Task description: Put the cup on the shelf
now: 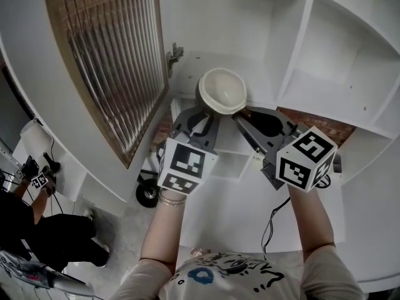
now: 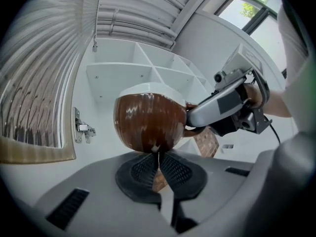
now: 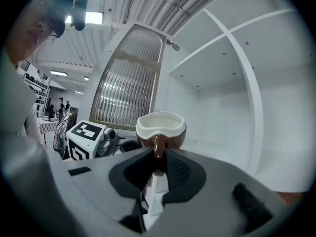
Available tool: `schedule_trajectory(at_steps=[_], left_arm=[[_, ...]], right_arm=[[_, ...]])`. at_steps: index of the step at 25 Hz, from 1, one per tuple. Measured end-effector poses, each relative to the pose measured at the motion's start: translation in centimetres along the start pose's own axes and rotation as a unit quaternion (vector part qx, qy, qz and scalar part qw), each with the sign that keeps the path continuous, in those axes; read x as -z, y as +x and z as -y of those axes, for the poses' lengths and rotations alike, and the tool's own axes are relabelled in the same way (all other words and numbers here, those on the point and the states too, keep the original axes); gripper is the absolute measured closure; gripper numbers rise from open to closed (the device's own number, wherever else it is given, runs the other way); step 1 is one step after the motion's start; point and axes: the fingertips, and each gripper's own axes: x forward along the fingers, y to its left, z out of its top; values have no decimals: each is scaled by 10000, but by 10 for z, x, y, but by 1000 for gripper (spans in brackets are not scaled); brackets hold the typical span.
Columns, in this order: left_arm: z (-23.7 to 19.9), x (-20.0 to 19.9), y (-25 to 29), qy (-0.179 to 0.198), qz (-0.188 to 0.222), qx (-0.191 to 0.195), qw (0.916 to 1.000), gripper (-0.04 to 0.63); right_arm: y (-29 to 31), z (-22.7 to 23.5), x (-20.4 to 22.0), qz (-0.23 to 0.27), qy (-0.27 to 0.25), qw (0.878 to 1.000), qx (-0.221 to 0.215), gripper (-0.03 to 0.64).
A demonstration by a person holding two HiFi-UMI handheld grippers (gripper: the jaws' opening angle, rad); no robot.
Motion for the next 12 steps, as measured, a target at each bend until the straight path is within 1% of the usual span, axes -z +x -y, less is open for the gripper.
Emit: schedule_trajectory(at_steps=[2,6,10,12], left_arm=[[-9,1,6,-11,-12,-42,10000,577],[-25,3,16,-196,-58,-151,9997,577],[-31,4,22,-348,-197,-270,9988,577],[-32,7,26,-435,-287,-258,9983,577]], right_arm=[[8,5,-4,-71,36,10000,46,556],[23,14,-11,-268,-48,9996,103,557],[29,20,-16,-459,-185,9987,109,556],[33,24,-17,-544,-260,9980,165,555]])
